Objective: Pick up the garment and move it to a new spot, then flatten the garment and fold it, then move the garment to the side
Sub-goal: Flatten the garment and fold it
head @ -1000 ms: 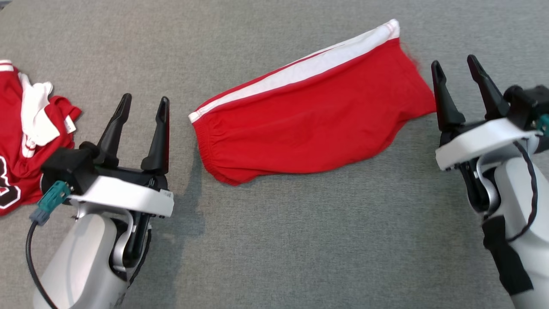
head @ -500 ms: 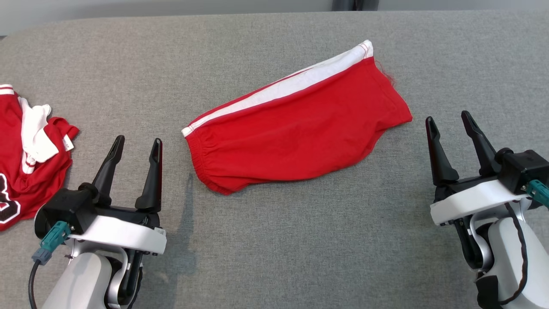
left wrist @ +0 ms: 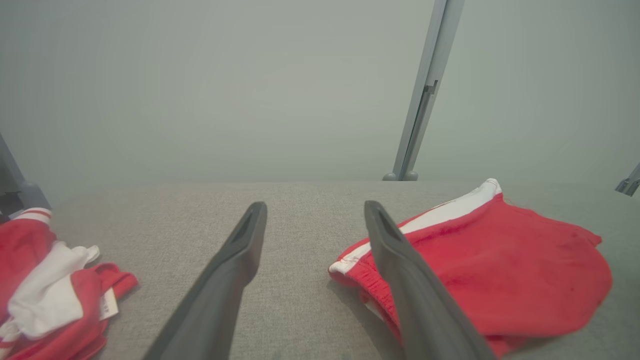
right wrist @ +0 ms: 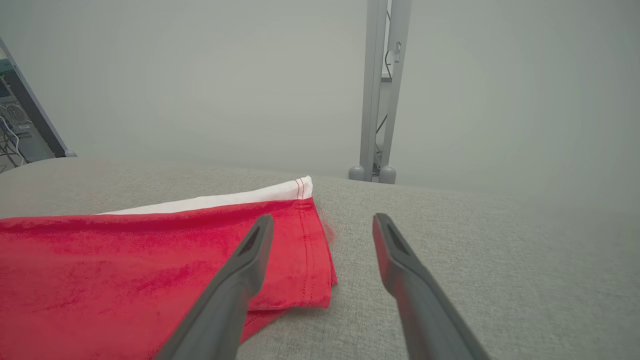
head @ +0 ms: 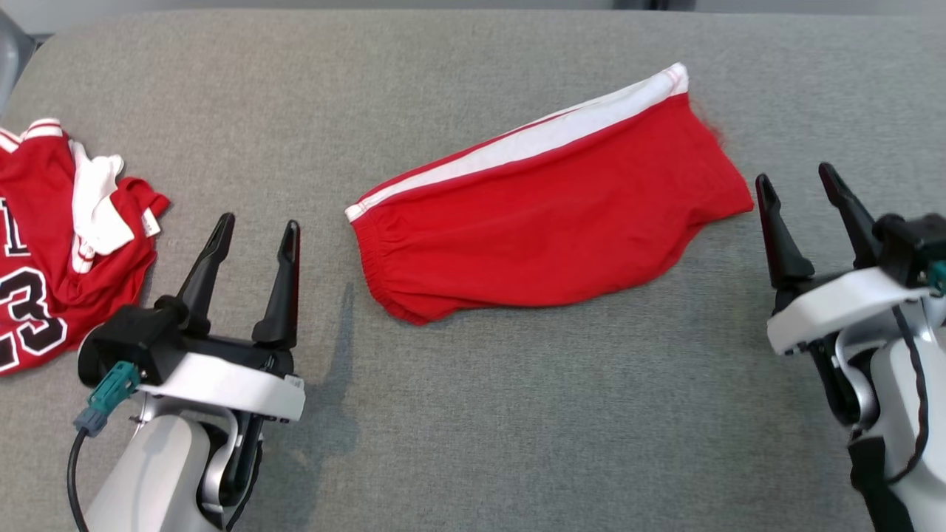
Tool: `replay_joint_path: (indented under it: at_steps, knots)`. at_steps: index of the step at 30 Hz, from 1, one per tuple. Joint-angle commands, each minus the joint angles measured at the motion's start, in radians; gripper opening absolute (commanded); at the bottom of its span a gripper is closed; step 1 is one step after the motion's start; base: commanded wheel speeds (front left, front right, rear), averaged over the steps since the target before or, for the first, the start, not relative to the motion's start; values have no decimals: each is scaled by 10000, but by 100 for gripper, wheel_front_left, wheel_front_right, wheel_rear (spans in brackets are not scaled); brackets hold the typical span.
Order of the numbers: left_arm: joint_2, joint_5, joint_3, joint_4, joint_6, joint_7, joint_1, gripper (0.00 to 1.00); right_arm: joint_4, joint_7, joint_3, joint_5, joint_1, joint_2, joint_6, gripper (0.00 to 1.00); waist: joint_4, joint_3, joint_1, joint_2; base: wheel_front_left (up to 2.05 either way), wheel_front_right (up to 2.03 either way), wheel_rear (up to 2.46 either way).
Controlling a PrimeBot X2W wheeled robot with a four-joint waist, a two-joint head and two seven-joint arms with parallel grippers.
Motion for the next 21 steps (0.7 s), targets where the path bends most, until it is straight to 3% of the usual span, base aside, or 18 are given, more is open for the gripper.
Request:
replay_joint_path:
  at_steps: [1,9,17,18,19,20,21]
  knots:
    - [-17,73,0,-3,-24,-30,-204,100,203,78,52,-51,-227,-111,1,100,159,192,0,0,0,0,0]
    - [-341,171,-136,202,-304,-41,-754,100,2562,-27,638,80,-1811,-441,-1,100,615,778,0,0,0,0,0]
    - [-639,319,-10,431,-569,-44,-911,100,4826,-21,778,411,-2603,-191,-1,100,730,944,0,0,0,0,0]
    - [-651,349,20,456,-600,-44,-913,100,5031,57,846,452,-2638,-155,-1,52,711,946,0,0,0,0,0]
    - [-669,371,58,482,-624,-44,-920,100,5210,92,943,512,-2683,-115,-1,29,686,945,0,0,0,0,0]
    - [-683,390,83,505,-654,-44,-929,100,5322,28,1017,588,-2713,-80,-1,0,659,938,0,0,0,0,0]
    - [-688,426,116,535,-677,-44,-925,100,5426,-21,1103,642,-2734,-49,-1,0,622,919,0,0,0,0,0]
